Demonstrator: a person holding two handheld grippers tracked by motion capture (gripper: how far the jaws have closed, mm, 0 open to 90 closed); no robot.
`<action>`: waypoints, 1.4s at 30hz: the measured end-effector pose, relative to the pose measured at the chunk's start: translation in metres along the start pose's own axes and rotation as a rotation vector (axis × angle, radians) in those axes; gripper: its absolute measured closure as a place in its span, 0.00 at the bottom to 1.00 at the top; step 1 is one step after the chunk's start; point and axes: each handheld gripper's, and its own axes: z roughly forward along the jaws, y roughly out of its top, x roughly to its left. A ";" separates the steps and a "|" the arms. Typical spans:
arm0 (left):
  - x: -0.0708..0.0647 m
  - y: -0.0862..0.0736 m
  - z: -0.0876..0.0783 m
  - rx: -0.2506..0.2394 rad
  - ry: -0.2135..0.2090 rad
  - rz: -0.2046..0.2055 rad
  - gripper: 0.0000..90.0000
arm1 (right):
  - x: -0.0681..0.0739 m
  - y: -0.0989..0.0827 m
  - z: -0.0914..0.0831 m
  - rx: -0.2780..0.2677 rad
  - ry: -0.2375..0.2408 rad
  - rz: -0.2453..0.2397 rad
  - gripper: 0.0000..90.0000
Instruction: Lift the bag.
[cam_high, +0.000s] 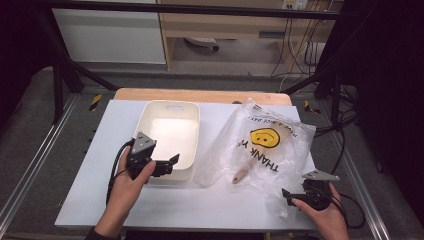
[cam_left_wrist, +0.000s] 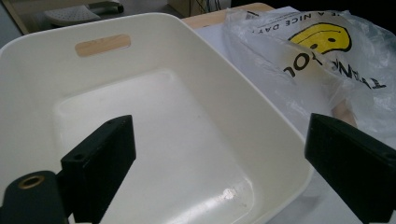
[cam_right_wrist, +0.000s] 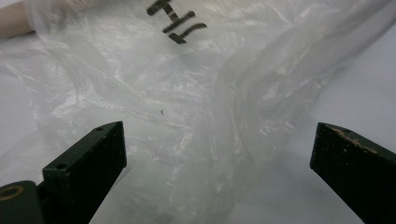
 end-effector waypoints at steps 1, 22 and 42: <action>0.000 0.000 0.000 0.001 0.000 0.000 0.09 | -0.001 -0.002 0.001 0.003 -0.005 0.005 0.05; 0.009 -0.004 0.003 0.006 0.016 -0.020 0.10 | 0.020 0.000 0.008 0.006 0.069 -0.086 0.56; -0.008 -0.001 0.005 0.009 -0.019 0.004 0.10 | -0.021 -0.003 0.000 0.007 0.022 -0.039 1.00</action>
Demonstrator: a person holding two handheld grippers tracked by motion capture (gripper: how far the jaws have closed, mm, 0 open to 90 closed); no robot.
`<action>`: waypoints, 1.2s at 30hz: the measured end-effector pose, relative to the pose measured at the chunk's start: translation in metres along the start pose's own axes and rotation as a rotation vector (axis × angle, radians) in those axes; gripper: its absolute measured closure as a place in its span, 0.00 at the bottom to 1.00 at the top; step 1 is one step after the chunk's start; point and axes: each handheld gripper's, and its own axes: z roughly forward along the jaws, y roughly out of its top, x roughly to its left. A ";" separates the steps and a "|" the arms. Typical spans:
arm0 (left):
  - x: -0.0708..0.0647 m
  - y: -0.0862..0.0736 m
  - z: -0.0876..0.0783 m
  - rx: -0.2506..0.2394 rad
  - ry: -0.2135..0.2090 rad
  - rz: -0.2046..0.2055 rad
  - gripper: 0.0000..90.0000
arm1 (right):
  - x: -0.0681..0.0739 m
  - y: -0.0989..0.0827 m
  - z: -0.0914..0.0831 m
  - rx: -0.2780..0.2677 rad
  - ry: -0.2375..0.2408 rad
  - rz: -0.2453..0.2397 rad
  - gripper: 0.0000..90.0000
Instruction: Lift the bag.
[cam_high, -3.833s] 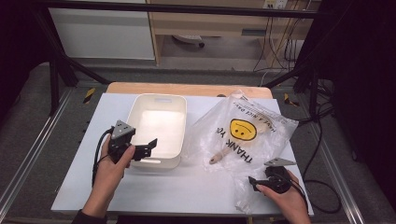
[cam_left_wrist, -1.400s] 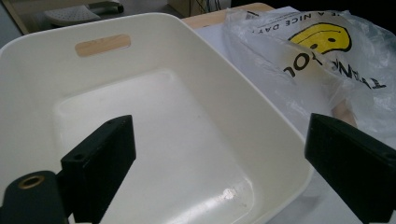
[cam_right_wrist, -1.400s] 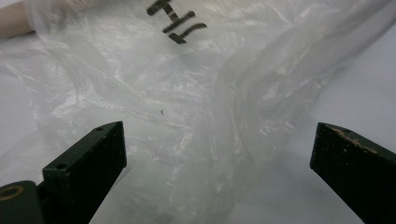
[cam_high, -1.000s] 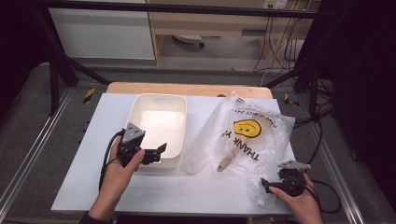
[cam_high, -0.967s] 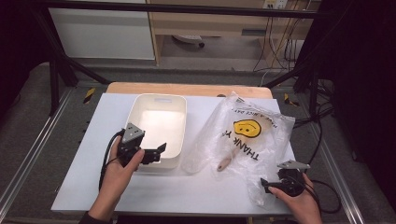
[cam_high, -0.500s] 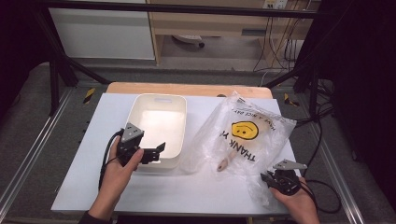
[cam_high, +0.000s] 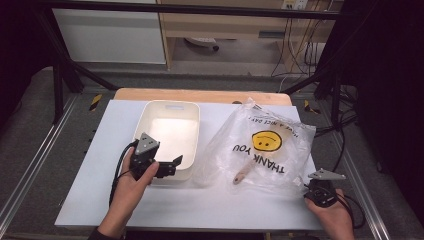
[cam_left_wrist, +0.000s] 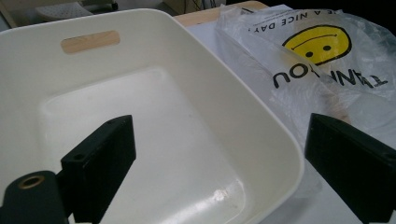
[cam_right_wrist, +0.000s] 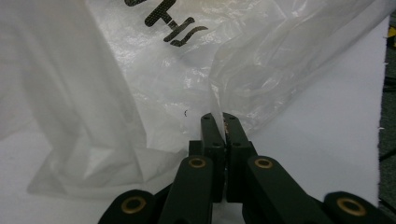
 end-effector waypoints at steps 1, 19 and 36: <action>-0.002 0.000 0.000 0.001 -0.003 0.002 0.10 | -0.001 0.001 0.000 0.002 -0.008 -0.002 1.00; -0.073 -0.001 0.015 0.033 -0.134 0.100 0.10 | -0.021 0.010 -0.001 -0.002 -0.111 -0.001 1.00; -0.115 -0.019 0.063 0.107 -0.130 0.140 0.14 | -0.012 0.006 -0.003 -0.004 -0.070 -0.014 1.00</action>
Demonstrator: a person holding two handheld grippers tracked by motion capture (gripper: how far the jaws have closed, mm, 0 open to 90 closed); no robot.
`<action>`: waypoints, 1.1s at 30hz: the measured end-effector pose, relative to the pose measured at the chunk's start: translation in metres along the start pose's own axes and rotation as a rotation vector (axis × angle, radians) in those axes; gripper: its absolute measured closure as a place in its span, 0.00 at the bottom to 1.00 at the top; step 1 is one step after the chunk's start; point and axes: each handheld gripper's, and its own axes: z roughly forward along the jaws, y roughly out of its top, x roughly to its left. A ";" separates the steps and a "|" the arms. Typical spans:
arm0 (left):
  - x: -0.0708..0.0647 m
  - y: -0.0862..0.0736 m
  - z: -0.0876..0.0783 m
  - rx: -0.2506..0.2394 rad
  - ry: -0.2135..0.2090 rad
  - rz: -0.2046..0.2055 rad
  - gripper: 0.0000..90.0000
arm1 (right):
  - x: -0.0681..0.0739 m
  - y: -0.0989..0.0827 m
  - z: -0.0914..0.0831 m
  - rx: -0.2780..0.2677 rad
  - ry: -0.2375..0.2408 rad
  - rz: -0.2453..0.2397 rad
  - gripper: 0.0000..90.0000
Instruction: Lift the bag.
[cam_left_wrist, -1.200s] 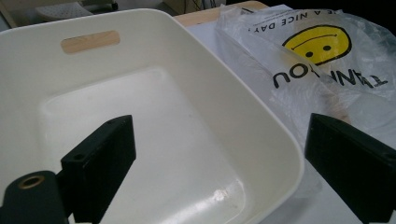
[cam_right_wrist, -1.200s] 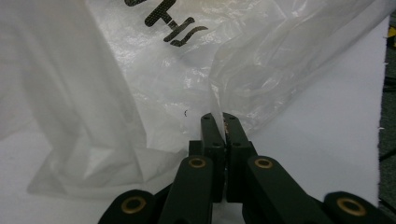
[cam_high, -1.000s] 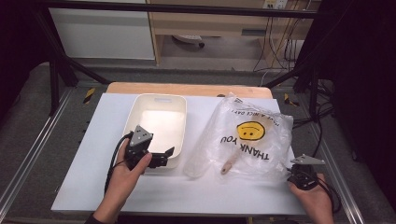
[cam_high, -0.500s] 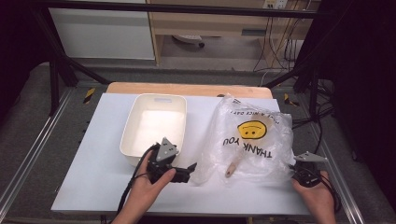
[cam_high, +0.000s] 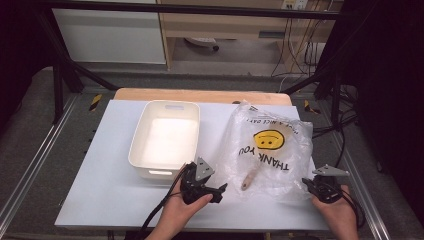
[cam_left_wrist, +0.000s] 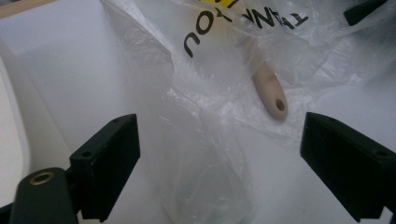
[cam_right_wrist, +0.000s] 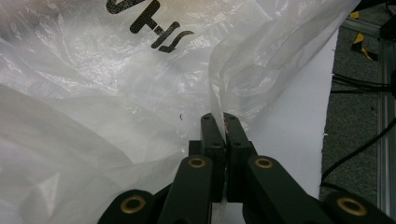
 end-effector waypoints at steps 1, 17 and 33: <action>-0.001 0.000 0.003 -0.002 0.004 -0.001 0.16 | 0.000 0.000 0.000 0.001 0.001 0.000 1.00; 0.003 0.002 0.043 -0.043 0.070 -0.055 0.22 | 0.003 -0.002 -0.003 -0.002 0.016 -0.002 1.00; 0.007 -0.005 0.082 0.062 0.118 -0.124 0.36 | 0.014 -0.001 -0.005 0.000 0.057 -0.038 1.00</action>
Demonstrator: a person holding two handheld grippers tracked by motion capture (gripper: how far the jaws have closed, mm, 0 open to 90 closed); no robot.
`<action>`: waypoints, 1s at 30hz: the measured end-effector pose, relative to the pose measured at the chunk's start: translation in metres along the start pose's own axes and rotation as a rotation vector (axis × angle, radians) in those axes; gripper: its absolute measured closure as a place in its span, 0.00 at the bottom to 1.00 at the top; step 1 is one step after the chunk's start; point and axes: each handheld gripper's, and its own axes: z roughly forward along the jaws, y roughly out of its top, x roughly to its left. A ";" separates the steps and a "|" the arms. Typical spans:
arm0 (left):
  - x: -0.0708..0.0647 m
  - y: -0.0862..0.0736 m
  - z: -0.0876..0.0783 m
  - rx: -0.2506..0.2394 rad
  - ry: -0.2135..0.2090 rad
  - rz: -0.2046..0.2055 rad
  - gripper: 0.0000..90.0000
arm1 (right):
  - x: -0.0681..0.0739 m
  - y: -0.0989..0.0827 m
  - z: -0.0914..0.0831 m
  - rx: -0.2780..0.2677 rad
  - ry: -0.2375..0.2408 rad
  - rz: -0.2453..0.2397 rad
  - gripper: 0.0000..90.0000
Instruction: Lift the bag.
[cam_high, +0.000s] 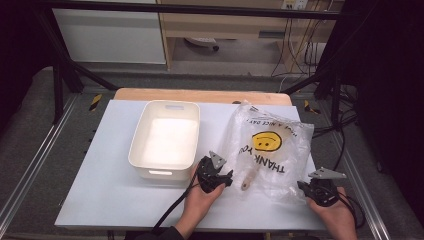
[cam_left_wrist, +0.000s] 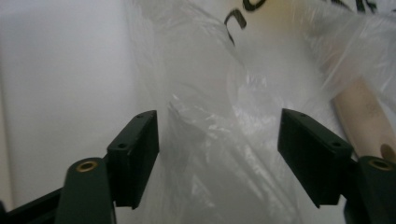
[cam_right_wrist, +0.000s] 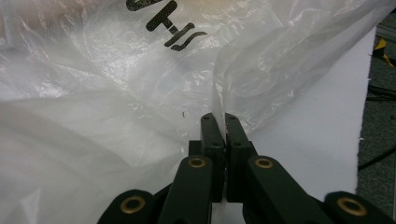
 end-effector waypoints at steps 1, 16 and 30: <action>0.001 -0.001 0.001 0.009 0.011 0.004 0.39 | 0.001 0.000 0.000 0.002 0.005 -0.004 1.00; 0.005 -0.001 0.003 0.006 -0.031 -0.012 0.93 | 0.007 0.000 0.002 -0.018 0.076 0.019 0.60; 0.006 -0.001 0.004 -0.001 -0.040 -0.021 0.97 | 0.006 -0.013 0.010 0.031 0.027 0.050 0.12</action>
